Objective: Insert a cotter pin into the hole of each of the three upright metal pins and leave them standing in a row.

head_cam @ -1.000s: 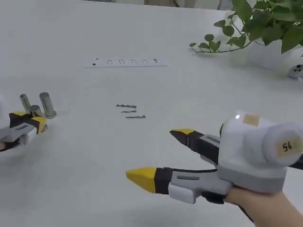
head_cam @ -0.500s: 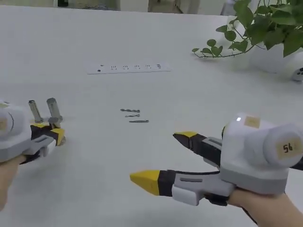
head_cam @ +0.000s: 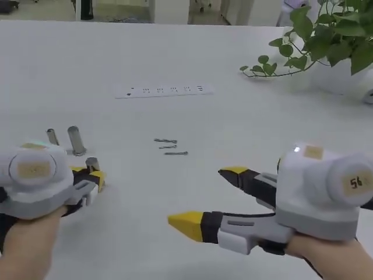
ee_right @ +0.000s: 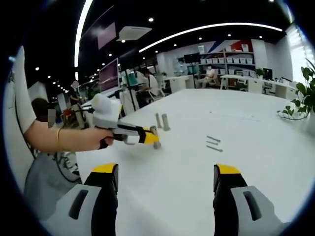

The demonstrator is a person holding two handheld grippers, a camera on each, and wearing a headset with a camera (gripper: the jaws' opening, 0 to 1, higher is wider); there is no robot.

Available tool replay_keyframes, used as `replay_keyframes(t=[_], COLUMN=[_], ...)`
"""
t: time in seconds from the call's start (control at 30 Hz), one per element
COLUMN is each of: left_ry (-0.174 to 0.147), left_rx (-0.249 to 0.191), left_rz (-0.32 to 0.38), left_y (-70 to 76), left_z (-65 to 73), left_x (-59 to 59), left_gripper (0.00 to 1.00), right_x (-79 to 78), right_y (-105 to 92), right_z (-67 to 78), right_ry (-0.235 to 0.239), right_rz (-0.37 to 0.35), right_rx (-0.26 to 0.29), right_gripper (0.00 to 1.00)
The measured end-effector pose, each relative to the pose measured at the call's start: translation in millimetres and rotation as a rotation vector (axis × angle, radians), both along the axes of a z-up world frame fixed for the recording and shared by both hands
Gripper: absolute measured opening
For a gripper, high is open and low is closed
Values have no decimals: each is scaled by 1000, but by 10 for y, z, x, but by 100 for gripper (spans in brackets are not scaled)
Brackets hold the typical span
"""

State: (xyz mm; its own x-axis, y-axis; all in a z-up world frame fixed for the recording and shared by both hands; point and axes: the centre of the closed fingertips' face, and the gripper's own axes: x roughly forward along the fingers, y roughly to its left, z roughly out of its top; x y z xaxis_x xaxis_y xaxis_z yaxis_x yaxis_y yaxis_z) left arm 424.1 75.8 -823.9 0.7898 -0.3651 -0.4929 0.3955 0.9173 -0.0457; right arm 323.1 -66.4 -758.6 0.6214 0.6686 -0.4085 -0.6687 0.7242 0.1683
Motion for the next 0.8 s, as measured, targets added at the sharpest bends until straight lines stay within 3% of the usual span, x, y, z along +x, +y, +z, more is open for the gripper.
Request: replay_keyframes(t=[0.27, 0.8], left_ry=[8, 19], left_rx=[-4, 2], left_rz=[29, -18], left_y=[-131, -368], left_z=[-18, -95], left_x=[-83, -276], left_gripper=[10, 10], right_x=[-37, -89], right_y=[-20, -91], right_z=[6, -15], right_ry=[3, 10], right_rz=[-3, -5], right_rx=[3, -2], right_gripper=[80, 78])
